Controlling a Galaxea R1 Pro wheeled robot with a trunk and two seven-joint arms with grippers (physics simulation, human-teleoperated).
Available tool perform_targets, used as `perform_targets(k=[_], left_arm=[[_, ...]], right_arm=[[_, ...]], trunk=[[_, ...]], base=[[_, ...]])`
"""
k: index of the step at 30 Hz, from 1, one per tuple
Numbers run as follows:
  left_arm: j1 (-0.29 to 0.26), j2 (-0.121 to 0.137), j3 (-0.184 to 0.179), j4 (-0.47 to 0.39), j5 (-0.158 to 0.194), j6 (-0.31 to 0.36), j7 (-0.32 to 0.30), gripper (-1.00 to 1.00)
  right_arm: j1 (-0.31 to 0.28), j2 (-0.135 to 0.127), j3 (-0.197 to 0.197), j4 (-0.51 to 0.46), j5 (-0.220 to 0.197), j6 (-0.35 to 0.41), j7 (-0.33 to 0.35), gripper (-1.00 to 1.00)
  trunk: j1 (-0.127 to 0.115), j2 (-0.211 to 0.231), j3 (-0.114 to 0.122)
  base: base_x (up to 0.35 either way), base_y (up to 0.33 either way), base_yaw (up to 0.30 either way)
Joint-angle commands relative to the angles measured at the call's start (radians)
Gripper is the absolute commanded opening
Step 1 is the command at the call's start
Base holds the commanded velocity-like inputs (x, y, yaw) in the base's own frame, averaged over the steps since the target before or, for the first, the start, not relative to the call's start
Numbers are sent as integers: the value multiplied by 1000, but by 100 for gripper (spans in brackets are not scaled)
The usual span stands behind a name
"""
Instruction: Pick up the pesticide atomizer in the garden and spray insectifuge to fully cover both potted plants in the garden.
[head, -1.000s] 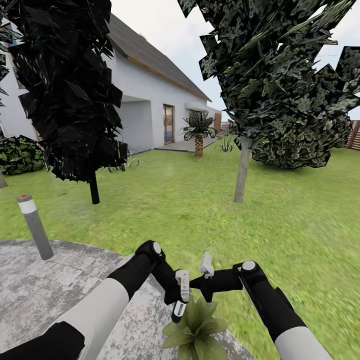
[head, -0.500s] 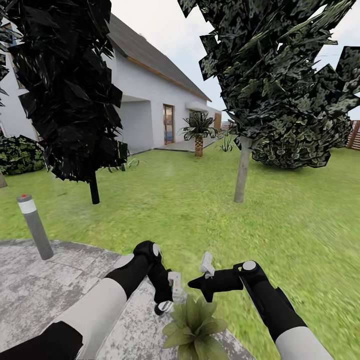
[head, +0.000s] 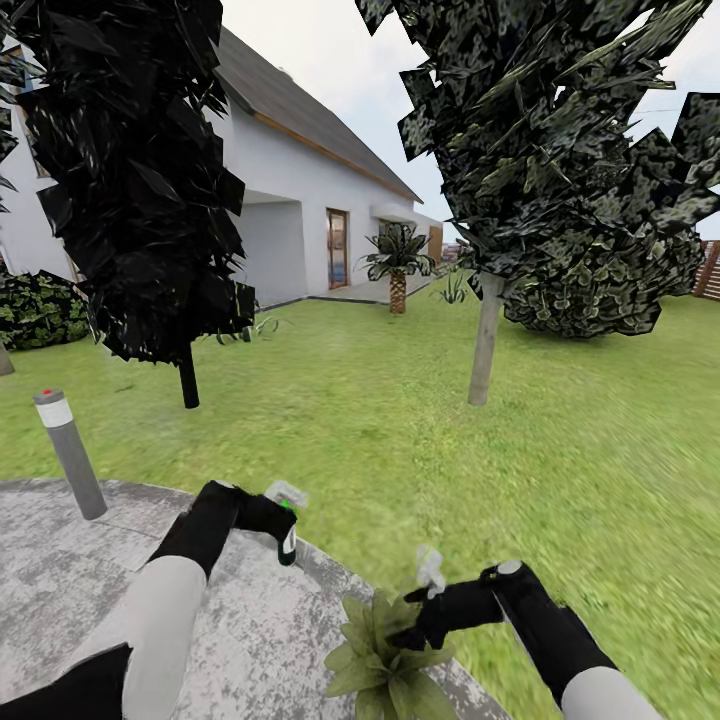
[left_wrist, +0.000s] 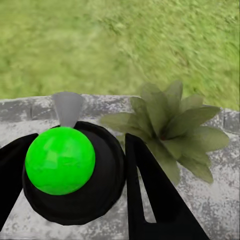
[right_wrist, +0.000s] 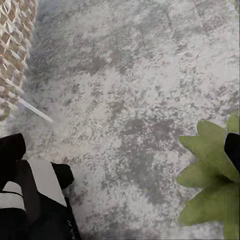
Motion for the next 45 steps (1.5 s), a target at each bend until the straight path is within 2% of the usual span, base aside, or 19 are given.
perform_targets(k=[1, 2, 3, 6, 7, 9, 12, 14, 15, 17, 18, 20, 22, 23, 24, 27, 40, 45], left_arm=[[1, -2, 39, -1, 0, 9, 27, -100], [2, -2, 59, 0, 1, 10, 57, -100], [3, -2, 77, 4, 2, 11, 88, -100], [5, -2, 91, 39, 4, 12, 114, -100], [5, -2, 93, 66, 6, 12, 119, -100], [5, -2, 97, 108, 8, 13, 122, -100], [5, -2, 118, 123, 10, 35, 121, -100], [5, -2, 137, 126, 9, 99, 121, -100], [5, -2, 142, 127, 9, 139, 121, -100], [5, -2, 147, 128, 8, 201, 120, -100], [5, -2, 148, 128, 8, 225, 120, -100], [6, -2, 149, 128, 7, 242, 120, -100], [5, -2, 149, 128, 6, 249, 120, -100], [5, -2, 148, 128, 4, 253, 120, -100], [6, -1, 148, 128, 3, 254, 121, -100], [6, 0, 147, 128, 3, 255, 122, -100], [6, 0, 145, 128, 1, 258, 121, -100], [6, 0, 144, 128, -1, 305, 122, -100]], right_arm=[[-1, -23, -42, 73, -1, 8, 2, 100], [-1, -57, -107, 144, -1, 5, 1, 100], [-1, -108, -211, 227, -1, 1, 3, 100], [-1, -235, -459, 355, -1, -3, 6, 100], [0, -284, -551, 401, -1, -6, 4, 100], [-1, -343, -644, 445, -1, -37, -1, 100], [-1, -361, -672, 458, -1, -95, -12, 100], [-1, -364, -699, 461, -1, -139, -61, 100], [-1, -365, -726, 461, -1, -158, -110, 100], [-1, -363, -789, 462, -1, -182, -250, 100], [-1, -359, -818, 462, 0, -196, -371, 100], [-1, -357, -836, 462, 0, -205, -502, 100], [-1, -355, -844, 464, 0, -209, -563, 100], [-1, -354, -849, 498, 1, -210, -596, 100], [-1, -354, -851, 536, -1, -210, -603, 100], [-1, -354, -854, 550, -1, -205, -604, 100], [-1, -354, -855, 553, -1, -200, -607, 100], [-1, -354, -856, 572, -1, -200, -608, 100]], trunk=[[0, -1, -1], [0, -1, -1], [0, -1, -1], [0, -1, -1], [0, -1, -1], [0, -1, -1], [0, -1, -1], [0, -1, -1], [0, -1, -1], [0, -1, -1], [0, -1, -1], [0, -1, -1], [0, -1, -1], [0, -1, -1], [0, -1, -1], [0, -1, -1], [0, -1, -15], [0, -1, -23]], base=[[0, 0, 0], [0, 0, 0], [0, 0, 0], [0, 0, 0], [0, 0, 0], [0, 0, 0], [0, 0, 0], [0, 0, 0], [0, 0, 0], [0, 0, 0], [0, 0, 0], [0, 0, 0], [0, 0, 0], [0, 0, 0], [0, 0, 0], [0, 0, 0], [0, 0, 0], [0, 0, 0]])
